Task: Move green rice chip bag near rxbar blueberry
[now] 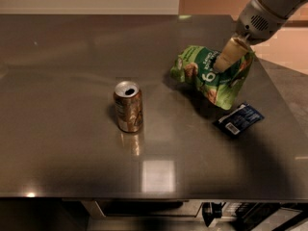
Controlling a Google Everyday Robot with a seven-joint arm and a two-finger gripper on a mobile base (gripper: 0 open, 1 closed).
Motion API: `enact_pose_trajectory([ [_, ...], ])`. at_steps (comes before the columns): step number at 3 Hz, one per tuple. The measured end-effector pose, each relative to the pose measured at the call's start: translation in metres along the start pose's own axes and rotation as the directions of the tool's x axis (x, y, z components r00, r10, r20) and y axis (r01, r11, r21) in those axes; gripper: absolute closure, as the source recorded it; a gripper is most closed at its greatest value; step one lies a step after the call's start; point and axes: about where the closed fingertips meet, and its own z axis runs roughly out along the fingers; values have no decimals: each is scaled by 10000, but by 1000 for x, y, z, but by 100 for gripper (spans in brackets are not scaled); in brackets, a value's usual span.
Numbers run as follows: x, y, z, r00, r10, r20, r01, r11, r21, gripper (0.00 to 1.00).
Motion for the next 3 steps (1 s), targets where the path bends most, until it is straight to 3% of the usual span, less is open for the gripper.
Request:
enact_pose_trajectory([
  [1, 21, -2, -1, 9991, 384, -170, -386, 9992, -114, 83],
  [2, 36, -3, -1, 9985, 537, -114, -536, 9985, 120, 60],
  [3, 34, -4, 2, 9985, 536, -73, -535, 9985, 136, 37],
])
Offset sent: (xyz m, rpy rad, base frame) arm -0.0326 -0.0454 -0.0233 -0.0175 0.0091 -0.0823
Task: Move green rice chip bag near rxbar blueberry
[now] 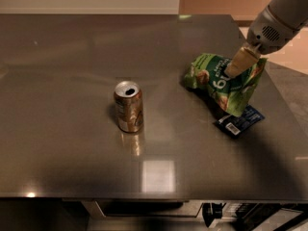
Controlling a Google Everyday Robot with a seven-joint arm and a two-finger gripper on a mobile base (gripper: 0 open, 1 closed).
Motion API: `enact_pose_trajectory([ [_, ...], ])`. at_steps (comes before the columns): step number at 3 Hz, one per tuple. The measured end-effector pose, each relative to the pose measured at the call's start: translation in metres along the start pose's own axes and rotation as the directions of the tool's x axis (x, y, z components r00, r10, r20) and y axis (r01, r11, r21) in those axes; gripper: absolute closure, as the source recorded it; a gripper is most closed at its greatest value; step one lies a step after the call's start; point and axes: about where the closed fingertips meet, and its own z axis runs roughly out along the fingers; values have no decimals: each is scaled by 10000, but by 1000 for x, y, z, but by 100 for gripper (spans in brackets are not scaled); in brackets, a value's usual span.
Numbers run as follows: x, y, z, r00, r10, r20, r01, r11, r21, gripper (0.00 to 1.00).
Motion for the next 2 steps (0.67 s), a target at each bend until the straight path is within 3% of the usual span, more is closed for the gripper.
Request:
enact_pose_trajectory([
  [1, -2, -1, 2, 10000, -8, 51, 8, 10000, 33, 13],
  [2, -4, -3, 4, 10000, -23, 95, 22, 10000, 57, 0],
])
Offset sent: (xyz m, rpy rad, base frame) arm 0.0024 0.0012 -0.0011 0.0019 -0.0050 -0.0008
